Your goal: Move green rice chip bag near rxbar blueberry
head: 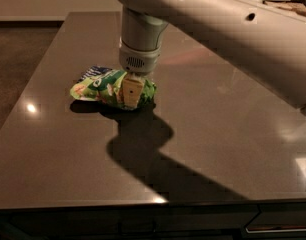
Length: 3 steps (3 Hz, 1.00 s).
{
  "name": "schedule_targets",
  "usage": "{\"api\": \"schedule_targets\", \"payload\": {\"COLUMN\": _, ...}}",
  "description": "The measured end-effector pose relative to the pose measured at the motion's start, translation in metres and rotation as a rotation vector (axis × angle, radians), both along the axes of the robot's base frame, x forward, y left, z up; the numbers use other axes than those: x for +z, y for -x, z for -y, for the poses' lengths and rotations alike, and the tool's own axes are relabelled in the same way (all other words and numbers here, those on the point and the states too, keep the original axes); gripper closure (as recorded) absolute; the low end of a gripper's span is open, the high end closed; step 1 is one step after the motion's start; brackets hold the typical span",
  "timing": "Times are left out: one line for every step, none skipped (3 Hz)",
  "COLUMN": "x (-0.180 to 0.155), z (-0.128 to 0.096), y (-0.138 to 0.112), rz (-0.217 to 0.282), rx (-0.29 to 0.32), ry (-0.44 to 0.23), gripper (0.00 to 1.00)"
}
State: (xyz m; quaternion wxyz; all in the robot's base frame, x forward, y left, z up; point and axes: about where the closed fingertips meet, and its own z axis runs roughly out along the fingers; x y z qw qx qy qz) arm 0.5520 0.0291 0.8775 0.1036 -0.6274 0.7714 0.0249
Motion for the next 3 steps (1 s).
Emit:
{"api": "schedule_targets", "payload": {"x": 0.0, "z": -0.0009, "y": -0.0002, "rz": 0.003, "rx": 0.001, "ry": -0.002, "gripper": 0.12}}
{"api": "schedule_targets", "payload": {"x": 0.0, "z": -0.0016, "y": -0.0003, "rz": 0.005, "rx": 0.002, "ry": -0.003, "gripper": 0.0}}
{"api": "schedule_targets", "payload": {"x": 0.0, "z": -0.0016, "y": -0.0003, "rz": 0.005, "rx": 0.002, "ry": -0.003, "gripper": 0.0}}
